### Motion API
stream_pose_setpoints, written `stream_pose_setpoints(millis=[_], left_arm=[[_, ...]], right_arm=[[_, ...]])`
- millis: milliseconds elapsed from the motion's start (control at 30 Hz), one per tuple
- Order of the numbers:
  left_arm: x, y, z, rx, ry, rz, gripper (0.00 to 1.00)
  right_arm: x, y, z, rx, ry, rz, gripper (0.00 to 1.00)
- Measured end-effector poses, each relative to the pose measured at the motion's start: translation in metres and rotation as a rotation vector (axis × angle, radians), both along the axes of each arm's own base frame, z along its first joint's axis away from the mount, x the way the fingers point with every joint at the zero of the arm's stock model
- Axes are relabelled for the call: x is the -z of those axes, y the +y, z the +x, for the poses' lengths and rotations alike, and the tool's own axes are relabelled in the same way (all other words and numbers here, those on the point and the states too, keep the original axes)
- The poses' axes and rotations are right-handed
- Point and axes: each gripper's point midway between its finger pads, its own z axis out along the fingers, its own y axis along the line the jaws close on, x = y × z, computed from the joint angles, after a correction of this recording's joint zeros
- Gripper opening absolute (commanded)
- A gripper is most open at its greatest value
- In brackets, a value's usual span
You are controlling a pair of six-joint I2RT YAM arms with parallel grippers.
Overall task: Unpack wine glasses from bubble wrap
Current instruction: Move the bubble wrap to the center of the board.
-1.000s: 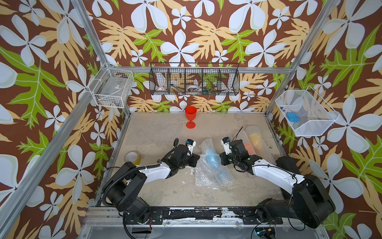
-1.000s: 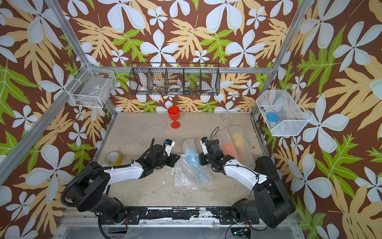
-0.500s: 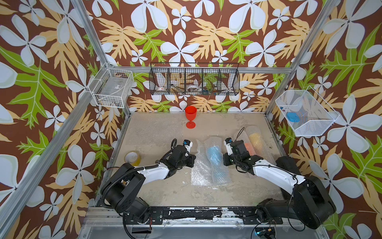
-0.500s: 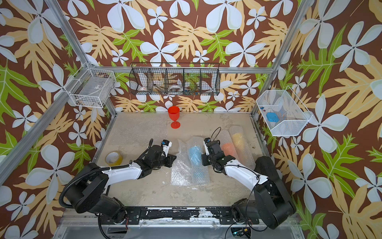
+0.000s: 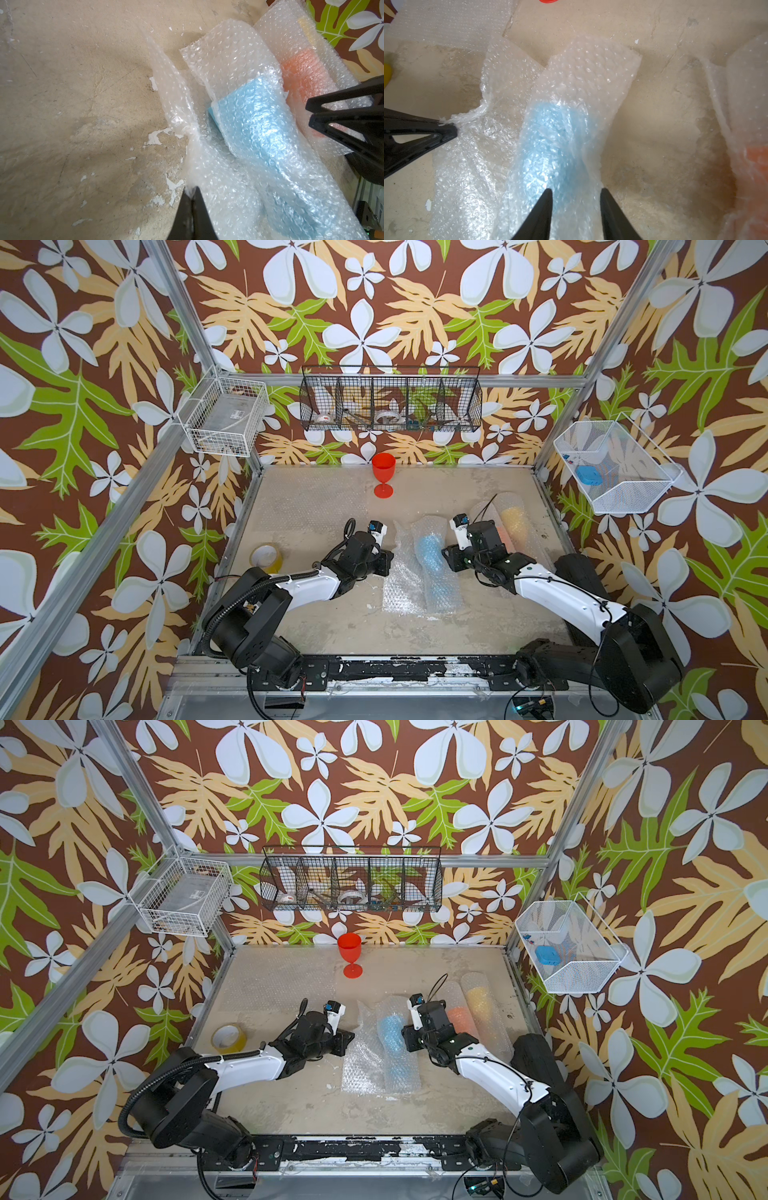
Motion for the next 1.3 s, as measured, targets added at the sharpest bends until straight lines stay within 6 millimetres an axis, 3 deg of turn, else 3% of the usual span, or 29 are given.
stream_pose_setpoints(millis=[233,267,300,567,700,867,1000,1100,1300], left_arm=[[-0.005,0.0,0.001,0.0,-0.008,-0.001,0.0],[-0.006,0.0,0.001,0.0,-0.01,-0.001,0.0],[-0.007,-0.001,0.002,0.001,-0.012,-0.001,0.0],[-0.011,0.001,0.001,0.003,-0.014,0.002,0.0],[-0.01,0.009,0.002,-0.013,-0.007,0.001,0.0],[0.002,0.047,0.006,-0.089,0.05,-0.005,0.0],[-0.004,0.078,0.006,-0.173,0.062,-0.022,0.0],[-0.01,0.098,0.002,-0.221,0.062,-0.027,0.0],[-0.009,0.16,-0.007,-0.433,0.091,-0.035,0.0]], right_arm=[[0.001,0.022,-0.006,-0.069,0.018,0.014,0.63],[0.005,0.024,-0.007,-0.075,0.029,0.008,0.75],[0.01,0.026,-0.008,-0.079,0.042,0.001,0.76],[0.034,0.023,-0.007,-0.054,0.089,-0.058,0.71],[0.038,0.031,-0.01,-0.071,0.109,-0.034,0.7],[0.043,0.051,-0.019,-0.119,0.132,0.004,0.71],[0.044,0.072,-0.025,-0.162,0.148,0.048,0.71],[0.045,0.097,-0.031,-0.216,0.164,0.074,0.71],[0.044,0.146,-0.035,-0.308,0.175,0.139,0.71]])
